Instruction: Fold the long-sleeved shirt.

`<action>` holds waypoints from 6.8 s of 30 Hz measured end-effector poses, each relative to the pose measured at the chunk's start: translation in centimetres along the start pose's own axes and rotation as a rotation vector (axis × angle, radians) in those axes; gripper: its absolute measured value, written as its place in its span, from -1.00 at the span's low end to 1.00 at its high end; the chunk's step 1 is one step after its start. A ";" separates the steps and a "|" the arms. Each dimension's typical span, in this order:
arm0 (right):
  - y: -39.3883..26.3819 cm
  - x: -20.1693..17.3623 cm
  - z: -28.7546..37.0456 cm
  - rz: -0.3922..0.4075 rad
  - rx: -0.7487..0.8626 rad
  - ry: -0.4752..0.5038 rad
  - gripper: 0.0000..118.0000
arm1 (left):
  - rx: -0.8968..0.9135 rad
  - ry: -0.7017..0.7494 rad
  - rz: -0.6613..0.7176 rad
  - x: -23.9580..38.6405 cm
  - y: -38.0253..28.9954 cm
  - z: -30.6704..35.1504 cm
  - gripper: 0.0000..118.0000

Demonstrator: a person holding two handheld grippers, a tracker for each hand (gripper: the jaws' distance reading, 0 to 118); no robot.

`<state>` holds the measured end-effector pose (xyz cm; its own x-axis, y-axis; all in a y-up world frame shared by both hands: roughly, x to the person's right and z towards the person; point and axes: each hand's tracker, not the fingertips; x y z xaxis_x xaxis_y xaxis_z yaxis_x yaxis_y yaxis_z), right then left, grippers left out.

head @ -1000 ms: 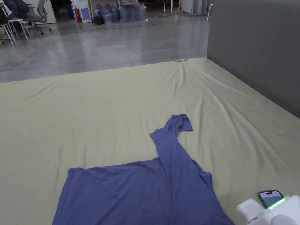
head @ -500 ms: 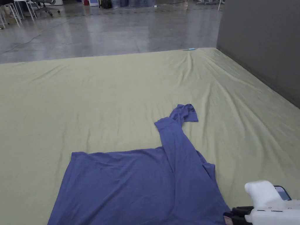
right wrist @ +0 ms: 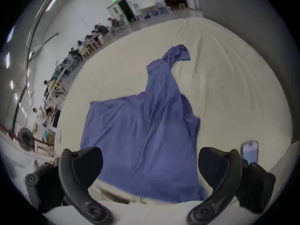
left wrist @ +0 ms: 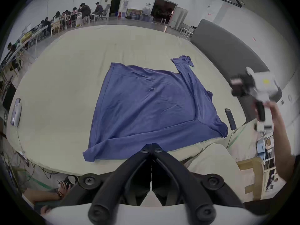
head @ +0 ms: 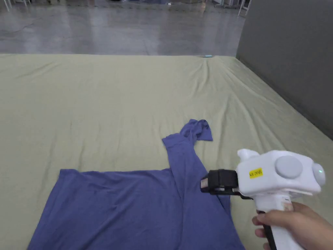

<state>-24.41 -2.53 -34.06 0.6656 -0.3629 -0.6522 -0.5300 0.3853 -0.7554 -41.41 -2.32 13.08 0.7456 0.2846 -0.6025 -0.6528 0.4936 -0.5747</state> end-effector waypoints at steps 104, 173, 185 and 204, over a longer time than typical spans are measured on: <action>-16.1 -3.6 1.1 0.074 -0.059 0.035 -1.00 | 0.059 0.066 -0.051 -4.0 16.4 -14.2 0.91; 40.7 -29.4 38.6 0.561 1.069 -0.691 -0.99 | 0.876 0.198 0.013 1.9 62.3 26.5 -1.00; 34.3 -21.4 23.3 0.637 0.674 -0.581 -0.99 | 0.618 0.155 -0.014 -2.9 55.0 13.1 -1.00; 2.1 -1.4 2.0 0.573 0.089 -0.290 -0.99 | 0.021 0.088 -0.075 -10.7 21.2 -5.4 -1.00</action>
<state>-25.46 0.46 -34.57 0.4121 0.1603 -0.8969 -0.8060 0.5232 -0.2768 -63.96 0.66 4.28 0.7770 0.1738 -0.6050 -0.5921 0.5279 -0.6089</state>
